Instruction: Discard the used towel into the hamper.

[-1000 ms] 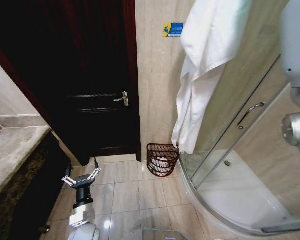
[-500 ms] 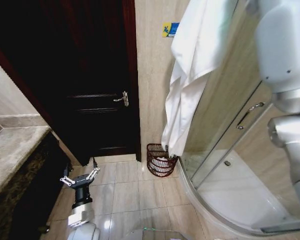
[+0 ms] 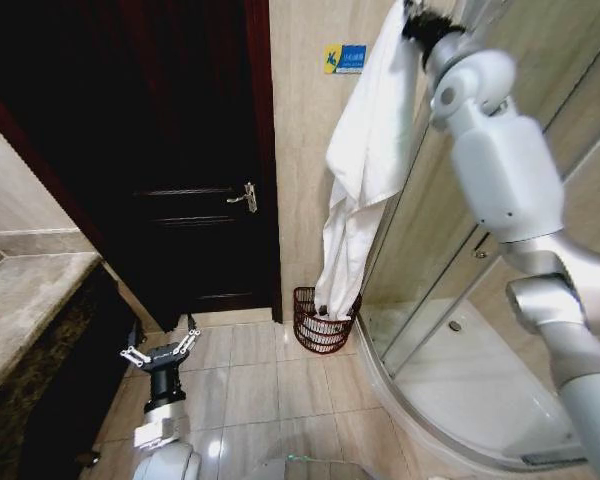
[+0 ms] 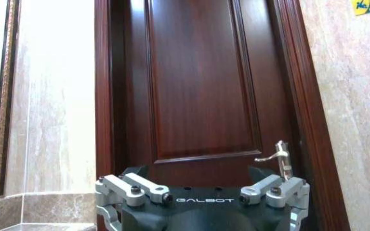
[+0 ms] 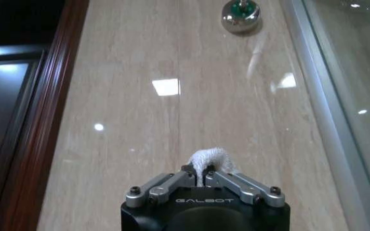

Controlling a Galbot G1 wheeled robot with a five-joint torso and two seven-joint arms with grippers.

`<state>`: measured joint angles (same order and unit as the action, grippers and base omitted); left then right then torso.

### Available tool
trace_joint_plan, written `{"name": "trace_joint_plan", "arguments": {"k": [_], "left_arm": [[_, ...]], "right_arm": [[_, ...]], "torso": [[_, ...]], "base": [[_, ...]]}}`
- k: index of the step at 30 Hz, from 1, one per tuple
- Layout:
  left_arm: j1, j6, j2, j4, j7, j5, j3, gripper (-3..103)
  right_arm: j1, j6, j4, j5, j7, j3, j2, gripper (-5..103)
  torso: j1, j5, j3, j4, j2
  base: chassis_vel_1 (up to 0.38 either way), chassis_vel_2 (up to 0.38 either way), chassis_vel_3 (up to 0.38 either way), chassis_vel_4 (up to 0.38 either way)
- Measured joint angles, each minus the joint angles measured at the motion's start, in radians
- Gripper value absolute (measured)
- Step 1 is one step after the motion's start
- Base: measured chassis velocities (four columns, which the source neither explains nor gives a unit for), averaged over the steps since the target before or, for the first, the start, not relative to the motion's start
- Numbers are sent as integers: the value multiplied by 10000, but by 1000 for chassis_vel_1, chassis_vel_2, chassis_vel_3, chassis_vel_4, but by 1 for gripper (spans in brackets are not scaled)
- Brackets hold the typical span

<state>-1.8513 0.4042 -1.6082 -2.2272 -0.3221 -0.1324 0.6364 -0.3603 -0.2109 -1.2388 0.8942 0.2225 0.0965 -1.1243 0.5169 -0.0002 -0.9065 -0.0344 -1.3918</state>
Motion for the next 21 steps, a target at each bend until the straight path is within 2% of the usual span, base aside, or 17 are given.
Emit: {"name": "trace_joint_plan", "arguments": {"k": [6,11,21], "left_arm": [[-25,34,0,3,-6,2,1,100],[-47,93,0,139,13,-15,-20,100],[-4,174,1,308,109,-59,-65,100]], "right_arm": [[-234,99,236,-84,63,-33,-296,3],[851,-31,-447,-151,270,-115,-56,3],[2469,-182,-1574,-318,556,-549,321,3]], "torso": [[-1,-7,3,-2,-1],[0,7,0,-1,0],[-1,2,1,1,0]], "base": [[0,0,0,0],[0,0,0,0],[0,0,0,0]]}}
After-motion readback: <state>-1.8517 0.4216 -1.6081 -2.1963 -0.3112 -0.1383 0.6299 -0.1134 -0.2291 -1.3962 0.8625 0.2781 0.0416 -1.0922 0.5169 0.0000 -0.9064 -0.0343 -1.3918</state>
